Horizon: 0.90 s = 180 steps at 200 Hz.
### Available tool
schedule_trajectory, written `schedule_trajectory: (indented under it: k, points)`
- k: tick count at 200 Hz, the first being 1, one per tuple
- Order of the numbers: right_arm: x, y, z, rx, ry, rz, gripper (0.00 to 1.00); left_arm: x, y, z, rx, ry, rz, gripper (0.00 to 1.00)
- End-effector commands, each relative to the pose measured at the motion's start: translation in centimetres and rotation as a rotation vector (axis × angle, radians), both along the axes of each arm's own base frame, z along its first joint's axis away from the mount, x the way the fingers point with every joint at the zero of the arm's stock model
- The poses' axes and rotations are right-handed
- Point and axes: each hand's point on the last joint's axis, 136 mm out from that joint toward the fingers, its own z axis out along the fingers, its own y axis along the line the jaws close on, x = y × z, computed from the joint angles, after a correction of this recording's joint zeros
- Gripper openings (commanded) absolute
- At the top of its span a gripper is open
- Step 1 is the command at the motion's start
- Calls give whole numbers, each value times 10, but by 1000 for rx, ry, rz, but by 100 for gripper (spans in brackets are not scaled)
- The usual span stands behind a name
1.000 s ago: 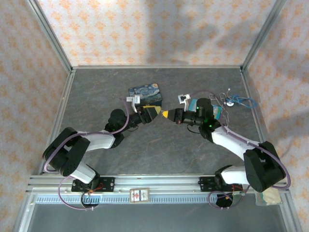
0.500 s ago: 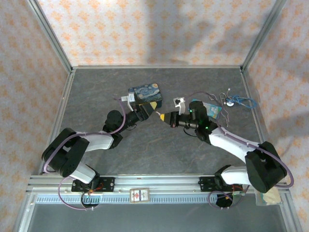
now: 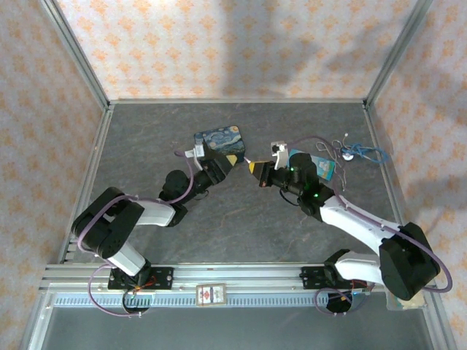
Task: Unlock a padlock with a key
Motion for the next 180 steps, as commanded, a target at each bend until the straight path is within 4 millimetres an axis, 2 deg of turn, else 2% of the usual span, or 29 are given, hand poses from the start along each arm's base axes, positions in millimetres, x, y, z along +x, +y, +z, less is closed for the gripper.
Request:
schedule_trajectory:
  k: [1,17,32,49,56,78,99,130,141,180]
  points:
    - [2,0,15,7,-76,-7,0,-2,-2,23,-103,-44,-13,85]
    - [4,1,13,-28,-96,7,0,0,-1,19,-117,-17,-3,85]
    - [9,-1,2,-104,-101,-7,0,5,-1,9,-114,32,9,84]
    - [14,-6,-9,-247,-164,-47,0,11,-1,2,-123,94,29,80]
    - [17,-9,-11,-319,-204,-74,0,15,-1,-7,-118,150,40,80]
    - [23,-12,-11,-504,-327,-120,0,22,-3,-18,-134,264,58,75]
    - [26,-11,-3,-596,-443,-142,0,26,-10,-25,-112,331,47,69]
    - [24,-5,-1,-726,-591,-163,0,27,-16,-21,-99,353,53,67]
    - [23,-5,-3,-775,-629,-179,0,28,-16,-19,-100,350,57,62]
    - [17,6,-3,-837,-731,-182,0,30,-18,-16,-119,355,53,57]
